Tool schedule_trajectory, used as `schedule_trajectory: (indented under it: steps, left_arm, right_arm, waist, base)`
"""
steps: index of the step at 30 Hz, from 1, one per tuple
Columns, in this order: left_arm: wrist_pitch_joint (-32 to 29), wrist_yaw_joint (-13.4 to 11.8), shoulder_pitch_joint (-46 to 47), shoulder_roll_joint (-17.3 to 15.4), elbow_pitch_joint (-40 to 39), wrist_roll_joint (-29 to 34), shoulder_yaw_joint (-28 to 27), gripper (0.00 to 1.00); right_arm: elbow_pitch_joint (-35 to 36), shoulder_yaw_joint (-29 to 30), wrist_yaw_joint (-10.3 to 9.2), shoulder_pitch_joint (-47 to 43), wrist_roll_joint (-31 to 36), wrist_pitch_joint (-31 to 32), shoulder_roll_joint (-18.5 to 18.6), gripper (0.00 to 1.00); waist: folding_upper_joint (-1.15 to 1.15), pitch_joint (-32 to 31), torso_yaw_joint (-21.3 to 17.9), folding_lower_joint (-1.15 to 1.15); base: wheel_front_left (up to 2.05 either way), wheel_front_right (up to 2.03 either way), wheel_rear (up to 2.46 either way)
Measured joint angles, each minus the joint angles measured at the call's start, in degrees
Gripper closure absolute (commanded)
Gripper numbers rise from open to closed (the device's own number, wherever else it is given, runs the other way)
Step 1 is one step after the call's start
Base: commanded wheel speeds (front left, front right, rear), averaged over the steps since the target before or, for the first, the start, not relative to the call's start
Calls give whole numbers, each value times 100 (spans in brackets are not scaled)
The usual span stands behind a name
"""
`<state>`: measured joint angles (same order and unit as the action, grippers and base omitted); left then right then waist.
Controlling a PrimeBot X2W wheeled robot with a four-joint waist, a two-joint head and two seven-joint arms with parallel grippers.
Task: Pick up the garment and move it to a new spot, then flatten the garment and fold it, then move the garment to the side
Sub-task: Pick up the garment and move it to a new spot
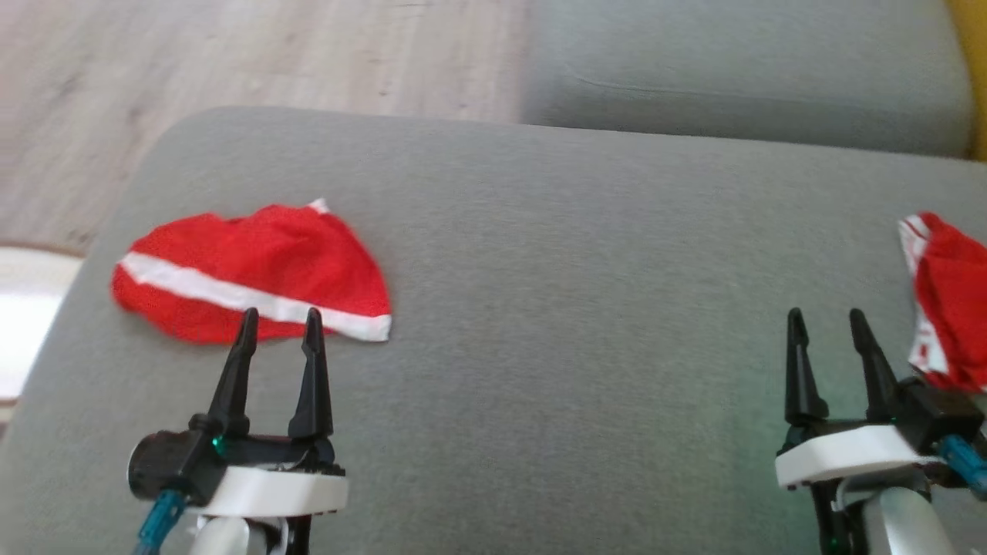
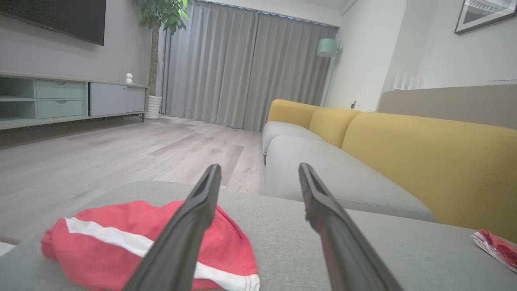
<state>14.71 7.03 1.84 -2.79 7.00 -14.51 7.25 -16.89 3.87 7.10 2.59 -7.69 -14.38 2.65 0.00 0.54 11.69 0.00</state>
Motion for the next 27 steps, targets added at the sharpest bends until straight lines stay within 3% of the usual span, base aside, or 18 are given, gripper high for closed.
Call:
schedule_trajectory:
  steps: [5, 14, 27]
  left_arm:
    - [0, -4, -10, 0, 32, 48, -154, 0]
    - [0, -5, -124, -1, 74, 126, -370, 0]
    - [0, 3, -26, -8, 169, 282, -911, 0]
  right_arm:
    - [-56, -205, 1, -1, -78, 0, -1, 0]
    - [-144, -464, 0, -3, -201, 0, -1, 0]
    - [-113, -572, 1, 26, -214, 0, -2, 0]
  waist:
    - [0, -50, 491, 0]
    - [0, -132, 990, 0]
    - [0, 133, 943, 0]
  base:
    - [0, 0, 0]
    - [0, 0, 0]
    - [0, 0, 0]
